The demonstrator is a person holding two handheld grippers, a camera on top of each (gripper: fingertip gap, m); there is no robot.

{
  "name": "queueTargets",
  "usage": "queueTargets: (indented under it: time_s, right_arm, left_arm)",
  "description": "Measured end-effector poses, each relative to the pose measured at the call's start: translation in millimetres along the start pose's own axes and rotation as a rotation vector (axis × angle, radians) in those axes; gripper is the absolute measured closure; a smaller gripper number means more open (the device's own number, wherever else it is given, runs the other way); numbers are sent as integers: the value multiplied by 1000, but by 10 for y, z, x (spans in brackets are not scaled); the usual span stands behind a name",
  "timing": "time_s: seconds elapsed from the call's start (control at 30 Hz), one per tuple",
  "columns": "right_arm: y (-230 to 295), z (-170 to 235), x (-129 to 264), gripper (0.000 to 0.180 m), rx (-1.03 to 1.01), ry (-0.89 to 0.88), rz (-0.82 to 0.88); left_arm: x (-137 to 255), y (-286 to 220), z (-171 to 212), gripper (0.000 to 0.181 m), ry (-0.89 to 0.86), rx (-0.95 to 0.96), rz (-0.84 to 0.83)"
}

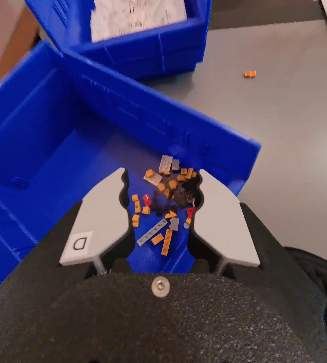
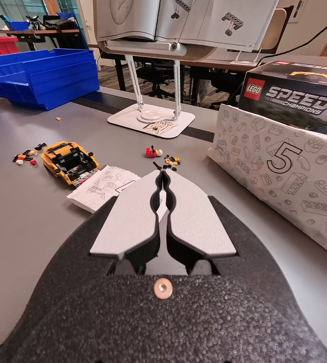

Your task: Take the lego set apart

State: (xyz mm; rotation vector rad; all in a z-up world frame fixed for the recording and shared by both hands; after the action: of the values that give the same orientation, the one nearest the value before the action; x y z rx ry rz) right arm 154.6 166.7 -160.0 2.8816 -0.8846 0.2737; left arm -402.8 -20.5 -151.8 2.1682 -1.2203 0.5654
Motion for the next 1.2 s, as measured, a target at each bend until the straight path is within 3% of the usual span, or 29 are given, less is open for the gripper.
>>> queueTargets:
  time_s: [0.03,0.1,0.17,0.27,0.33,0.43,0.6,0.67,0.83,0.9,1.0,1.1,1.2]
  right_arm:
    - [0,2,-1,180,0,1,0]
    - [-4,7,-2,180,-1,2,0]
    - [-5,7,-2,180,-2,2,-1]
    - [3,5,-5,180,0,3,-6]
    - [5,-9,5,180,4,-3,-3]
    - [-3,-24,22,180,3,-10,0]
    - [-3,-45,37,180,9,-17,4]
    - [-10,-43,38,180,7,-17,5]
    - [-20,-27,32,180,4,-15,7]
    - [-32,-7,22,180,-1,-8,9]
    - [-31,9,10,180,-4,-1,7]
    - [-14,4,7,180,7,1,6]
    - [-9,-18,24,180,21,-4,14]
  left_arm:
    - [60,-56,-80,118,-56,-12,-9]
    - [303,-325,-307,138,-245,-57,40]
    - [525,-777,-452,152,-369,-149,169]
    - [531,-1613,-384,149,-277,-237,506]
    - [425,-2066,-244,151,-193,-337,637]
    - [200,-2480,-64,155,-123,-533,672]
    - [-16,-2695,2,160,-42,-592,682]
    - [-34,-2682,-3,171,-30,-603,667]
    - [205,-2422,-158,172,-130,-527,650]
    - [410,-2067,-366,171,-239,-428,564]
    - [611,-1213,-613,171,-366,-257,300]
    - [451,-381,-483,171,-248,-120,100]
    - [187,-23,-177,171,-84,-45,65]
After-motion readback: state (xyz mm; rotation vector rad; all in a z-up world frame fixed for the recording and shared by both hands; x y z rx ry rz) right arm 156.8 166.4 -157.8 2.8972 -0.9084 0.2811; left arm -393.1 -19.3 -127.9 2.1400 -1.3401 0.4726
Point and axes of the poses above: each gripper's, where its closed fingertips meet, x back along the fingers, z out of its underside, y = z × x across the jaws, the point moved 5 cm from there along x, back along the fingers, and after that the axes turned 12 degrees about -z, right-handed, at the moved point
